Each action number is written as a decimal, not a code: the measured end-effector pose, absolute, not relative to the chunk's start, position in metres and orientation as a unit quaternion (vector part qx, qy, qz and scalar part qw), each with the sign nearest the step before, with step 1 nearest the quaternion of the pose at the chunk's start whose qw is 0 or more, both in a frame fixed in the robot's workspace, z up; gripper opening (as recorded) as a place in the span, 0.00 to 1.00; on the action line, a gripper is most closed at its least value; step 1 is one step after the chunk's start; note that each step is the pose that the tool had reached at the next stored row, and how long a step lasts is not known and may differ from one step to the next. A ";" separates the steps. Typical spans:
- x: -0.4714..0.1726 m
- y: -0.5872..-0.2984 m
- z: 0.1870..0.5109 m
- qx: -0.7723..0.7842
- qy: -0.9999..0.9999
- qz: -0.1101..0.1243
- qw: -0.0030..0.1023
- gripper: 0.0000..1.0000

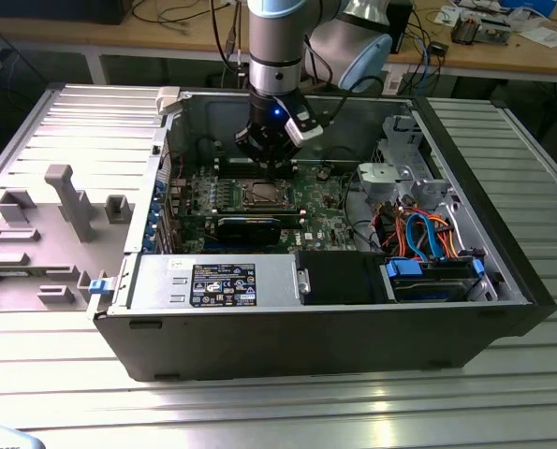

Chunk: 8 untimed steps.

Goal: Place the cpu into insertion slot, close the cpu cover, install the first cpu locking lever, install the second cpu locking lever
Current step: 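Install the first cpu locking lever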

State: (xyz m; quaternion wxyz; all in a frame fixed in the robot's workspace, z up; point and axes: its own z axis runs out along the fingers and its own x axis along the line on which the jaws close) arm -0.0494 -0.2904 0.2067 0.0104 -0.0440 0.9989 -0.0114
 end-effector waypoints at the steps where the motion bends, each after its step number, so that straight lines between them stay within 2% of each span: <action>1: -0.050 -0.290 0.210 -0.044 0.999 -0.012 0.010 0.11; 8: -0.050 -0.293 0.214 -0.044 0.999 -0.017 0.010 0.11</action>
